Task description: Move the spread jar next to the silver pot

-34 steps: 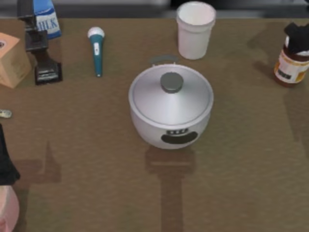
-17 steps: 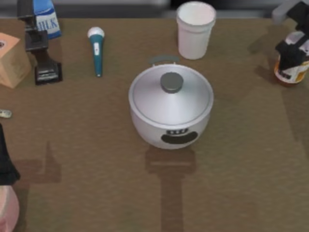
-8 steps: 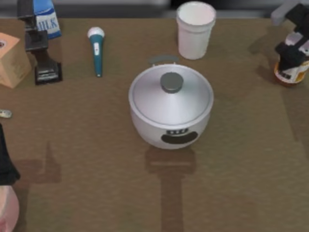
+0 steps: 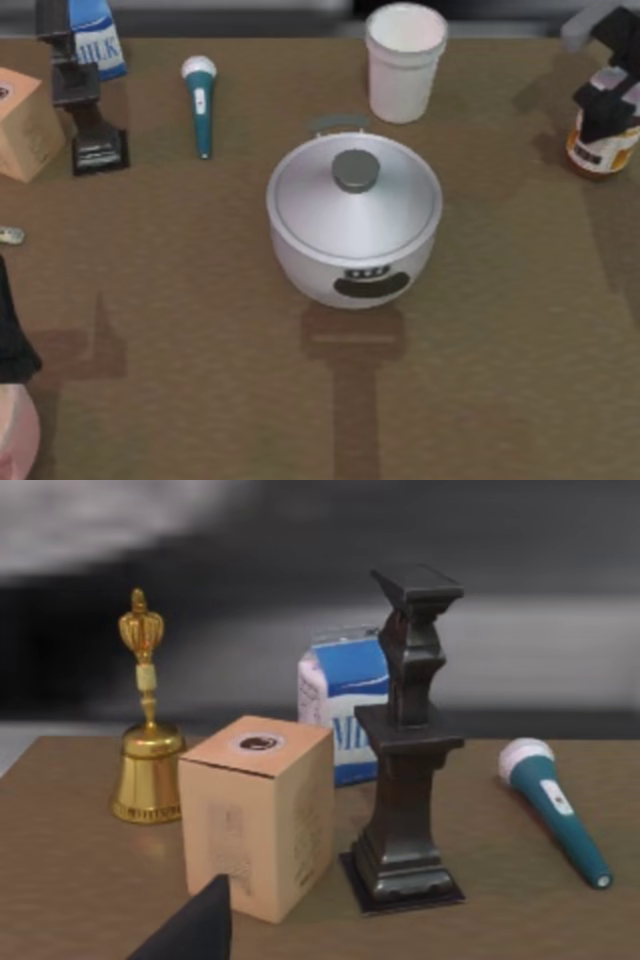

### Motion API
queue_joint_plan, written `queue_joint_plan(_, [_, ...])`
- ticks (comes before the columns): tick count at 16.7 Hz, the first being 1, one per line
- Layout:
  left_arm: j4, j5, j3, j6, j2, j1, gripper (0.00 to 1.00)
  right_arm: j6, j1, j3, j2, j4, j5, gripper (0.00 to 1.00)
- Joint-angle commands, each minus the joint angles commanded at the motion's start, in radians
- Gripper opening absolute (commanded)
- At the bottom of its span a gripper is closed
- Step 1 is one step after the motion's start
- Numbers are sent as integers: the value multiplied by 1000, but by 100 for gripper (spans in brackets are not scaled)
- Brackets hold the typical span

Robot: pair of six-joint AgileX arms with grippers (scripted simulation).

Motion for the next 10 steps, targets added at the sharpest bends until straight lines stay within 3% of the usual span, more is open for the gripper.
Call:
queue_joint_plan(2, [0, 0, 0, 0, 0, 0, 100, 0, 0, 0, 0, 0, 0, 2])
queue_joint_plan(3, [0, 0, 0, 0, 0, 0, 100, 0, 0, 0, 0, 0, 0, 0])
queue_joint_plan(10, [0, 0, 0, 0, 0, 0, 100, 0, 0, 0, 0, 0, 0, 0])
